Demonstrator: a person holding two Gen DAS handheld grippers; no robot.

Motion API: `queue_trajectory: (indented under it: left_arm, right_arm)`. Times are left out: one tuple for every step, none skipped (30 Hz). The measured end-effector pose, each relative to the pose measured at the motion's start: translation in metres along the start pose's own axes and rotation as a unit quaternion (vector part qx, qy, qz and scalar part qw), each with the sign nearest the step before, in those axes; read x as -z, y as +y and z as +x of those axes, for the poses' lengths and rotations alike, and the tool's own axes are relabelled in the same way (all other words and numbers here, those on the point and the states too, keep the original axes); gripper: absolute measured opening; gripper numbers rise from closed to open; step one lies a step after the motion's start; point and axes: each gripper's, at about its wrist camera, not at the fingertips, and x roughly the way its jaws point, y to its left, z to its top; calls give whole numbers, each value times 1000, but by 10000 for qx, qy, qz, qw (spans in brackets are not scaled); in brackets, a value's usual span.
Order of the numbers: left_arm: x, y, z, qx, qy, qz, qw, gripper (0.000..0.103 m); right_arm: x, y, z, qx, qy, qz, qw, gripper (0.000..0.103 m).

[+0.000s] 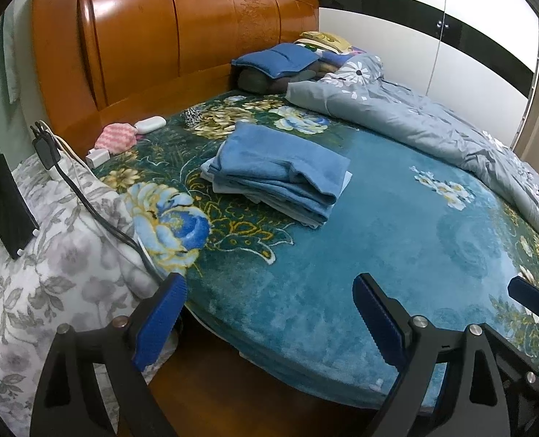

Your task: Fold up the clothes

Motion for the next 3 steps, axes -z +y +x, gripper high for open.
queue_trajectory:
  left_arm:
    - [0,0,0,9,11,-6,10000,93]
    - [0,0,0,19,21,-12,10000,93]
    - [1,-1,1,27,34,-16,10000,93]
  right_arm:
    - [0,0,0,-7,3,1,10000,103]
    - [0,0,0,-11,8,0,10000,103]
    - [0,0,0,-8,9,-2,10000,103]
